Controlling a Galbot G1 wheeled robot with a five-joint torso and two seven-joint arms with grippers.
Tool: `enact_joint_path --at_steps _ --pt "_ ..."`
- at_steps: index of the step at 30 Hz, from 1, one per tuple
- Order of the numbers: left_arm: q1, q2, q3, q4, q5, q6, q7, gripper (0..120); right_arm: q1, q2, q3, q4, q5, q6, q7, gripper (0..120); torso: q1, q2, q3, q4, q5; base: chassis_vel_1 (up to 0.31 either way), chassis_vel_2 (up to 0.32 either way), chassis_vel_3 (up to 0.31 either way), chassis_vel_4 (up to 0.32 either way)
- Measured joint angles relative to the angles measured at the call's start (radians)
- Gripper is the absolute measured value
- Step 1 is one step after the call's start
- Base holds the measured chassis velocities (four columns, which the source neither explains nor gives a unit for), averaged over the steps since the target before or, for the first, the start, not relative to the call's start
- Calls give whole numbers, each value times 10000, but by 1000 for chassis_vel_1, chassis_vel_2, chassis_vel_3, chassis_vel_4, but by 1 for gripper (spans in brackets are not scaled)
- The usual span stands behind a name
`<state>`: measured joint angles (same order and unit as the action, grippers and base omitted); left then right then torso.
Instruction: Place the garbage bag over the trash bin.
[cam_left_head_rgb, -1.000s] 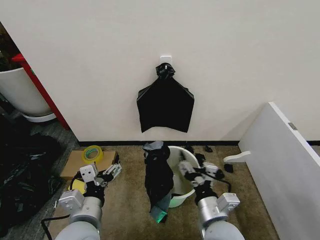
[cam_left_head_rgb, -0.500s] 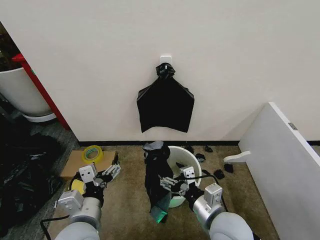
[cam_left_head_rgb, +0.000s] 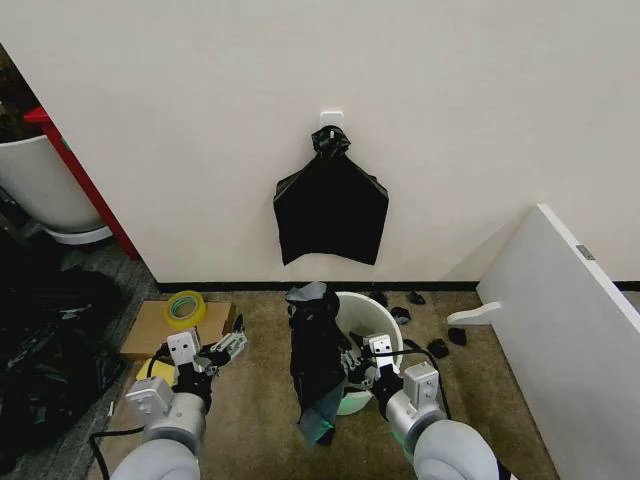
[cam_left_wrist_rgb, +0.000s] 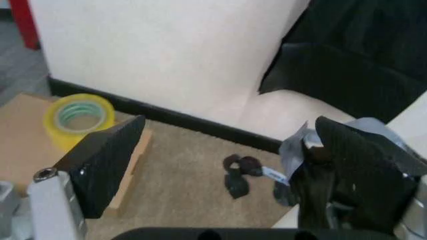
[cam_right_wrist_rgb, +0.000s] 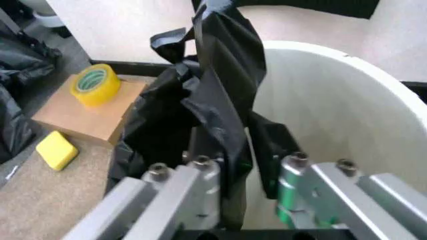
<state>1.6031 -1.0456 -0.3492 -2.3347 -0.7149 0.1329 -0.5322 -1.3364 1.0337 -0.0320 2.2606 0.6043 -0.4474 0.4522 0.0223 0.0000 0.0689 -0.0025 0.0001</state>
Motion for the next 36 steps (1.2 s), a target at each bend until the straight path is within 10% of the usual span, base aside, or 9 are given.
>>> enact_joint_path --at_steps 7,36 --pt "-1168 304 366 314 -3031 567 840 100 -232 211 -4 28 93 5 671 0 0 0 0 -3 1 0 0 0 0" --pt "-3400 671 3776 2409 -1158 1225 1001 100 -218 344 623 -925 -69 952 1035 0 0 0 0 0 1 0 0 0 0"
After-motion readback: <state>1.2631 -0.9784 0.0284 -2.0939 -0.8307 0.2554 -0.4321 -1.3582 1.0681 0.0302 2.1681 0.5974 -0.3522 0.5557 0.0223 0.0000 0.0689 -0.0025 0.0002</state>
